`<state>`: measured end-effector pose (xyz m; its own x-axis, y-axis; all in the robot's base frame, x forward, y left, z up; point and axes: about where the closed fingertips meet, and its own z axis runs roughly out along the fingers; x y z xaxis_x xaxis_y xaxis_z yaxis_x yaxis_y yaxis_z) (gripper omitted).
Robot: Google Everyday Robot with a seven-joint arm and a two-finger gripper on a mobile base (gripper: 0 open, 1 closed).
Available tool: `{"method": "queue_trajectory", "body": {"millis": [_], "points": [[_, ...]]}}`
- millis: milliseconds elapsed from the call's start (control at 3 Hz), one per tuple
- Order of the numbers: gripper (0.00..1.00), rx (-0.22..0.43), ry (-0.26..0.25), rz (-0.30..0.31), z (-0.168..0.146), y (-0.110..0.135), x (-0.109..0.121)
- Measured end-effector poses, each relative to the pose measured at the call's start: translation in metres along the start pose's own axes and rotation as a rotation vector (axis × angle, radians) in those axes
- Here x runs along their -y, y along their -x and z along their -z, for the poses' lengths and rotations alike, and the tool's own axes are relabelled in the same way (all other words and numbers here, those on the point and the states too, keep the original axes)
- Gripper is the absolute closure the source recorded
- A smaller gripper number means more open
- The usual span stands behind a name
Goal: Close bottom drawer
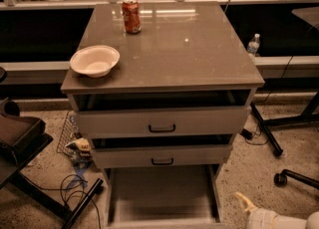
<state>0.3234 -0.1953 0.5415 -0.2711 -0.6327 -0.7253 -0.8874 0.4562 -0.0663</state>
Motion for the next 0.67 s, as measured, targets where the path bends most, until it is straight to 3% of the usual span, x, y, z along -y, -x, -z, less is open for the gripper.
{"method": "queue_trajectory", "body": {"millis": [333,667], "points": [[0.47,0.068,0.072,0.017,-0.064,-0.046,-0.020],[0.68,0.062,0.107,0.027,-0.098,-0.067,-0.031]]}}
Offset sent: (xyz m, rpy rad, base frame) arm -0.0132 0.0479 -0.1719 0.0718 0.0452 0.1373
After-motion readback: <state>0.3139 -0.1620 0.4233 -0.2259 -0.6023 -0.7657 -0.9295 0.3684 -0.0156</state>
